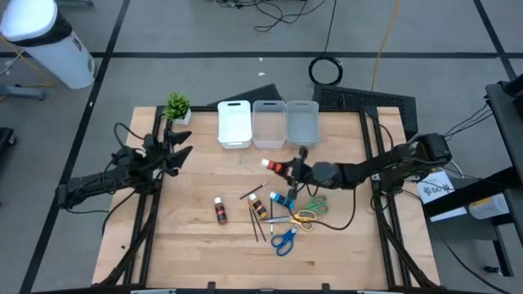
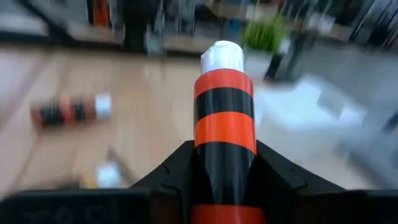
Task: Pick & Place Paint Supplies
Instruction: Put the orange paint bottle into the white bin
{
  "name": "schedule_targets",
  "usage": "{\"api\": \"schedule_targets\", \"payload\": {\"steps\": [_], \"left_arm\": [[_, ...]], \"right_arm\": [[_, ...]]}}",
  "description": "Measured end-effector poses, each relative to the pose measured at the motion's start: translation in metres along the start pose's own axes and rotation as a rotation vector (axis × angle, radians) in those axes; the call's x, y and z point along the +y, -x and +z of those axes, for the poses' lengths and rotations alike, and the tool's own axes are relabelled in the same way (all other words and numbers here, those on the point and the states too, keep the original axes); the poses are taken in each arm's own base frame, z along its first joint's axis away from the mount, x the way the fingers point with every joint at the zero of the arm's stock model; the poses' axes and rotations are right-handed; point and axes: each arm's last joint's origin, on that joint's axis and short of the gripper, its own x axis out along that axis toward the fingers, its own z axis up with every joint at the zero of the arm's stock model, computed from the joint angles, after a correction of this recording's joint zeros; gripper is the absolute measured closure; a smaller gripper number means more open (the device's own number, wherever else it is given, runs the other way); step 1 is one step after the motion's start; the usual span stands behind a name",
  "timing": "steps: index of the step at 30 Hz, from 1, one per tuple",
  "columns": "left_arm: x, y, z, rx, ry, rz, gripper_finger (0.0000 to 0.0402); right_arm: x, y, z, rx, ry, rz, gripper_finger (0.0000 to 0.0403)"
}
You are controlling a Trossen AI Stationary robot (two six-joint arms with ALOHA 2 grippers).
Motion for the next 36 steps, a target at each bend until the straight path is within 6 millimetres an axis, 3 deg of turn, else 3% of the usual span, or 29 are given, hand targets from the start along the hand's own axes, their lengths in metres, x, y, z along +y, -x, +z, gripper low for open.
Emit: {"api": "schedule_targets", "payload": {"steps": [6, 10, 13, 17, 21, 26, 32, 36], "left_arm": [[0.000, -0.009, -0.005, 0.051, 0.100, 0.011, 0.0064], [-0.004, -0.028, -0.007, 0.167, 0.106, 0.046, 0.0064], [-0.011, -0.053, -0.010, 0.283, 0.104, 0.048, 0.0064], [-0.030, -0.102, -0.016, 0.410, 0.047, -0.002, 0.0064], [-0.056, -0.151, -0.027, 0.485, -0.143, -0.105, 0.0064], [-0.078, -0.191, -0.046, 0.652, -0.362, -0.192, 0.0064], [-0.087, -0.211, -0.051, 0.846, -0.412, -0.193, 0.0064], [-0.089, -0.215, -0.044, 0.842, -0.404, -0.176, 0.0064]], "right_arm": [[-0.015, -0.010, 0.004, -0.112, -0.077, 0.084, 0.0284], [-0.021, -0.017, 0.002, -0.156, -0.129, 0.170, 0.0293], [-0.024, -0.018, 0.006, -0.224, -0.158, 0.215, 0.0293], [-0.024, -0.020, 0.005, -0.251, -0.170, 0.264, 0.0290], [-0.023, -0.020, 0.005, -0.254, -0.141, 0.266, 0.0288], [-0.022, -0.019, 0.005, -0.262, -0.120, 0.264, 0.0293], [-0.022, -0.019, 0.006, -0.278, -0.104, 0.260, 0.0293], [-0.023, -0.019, 0.006, -0.283, -0.085, 0.257, 0.0291]]}}
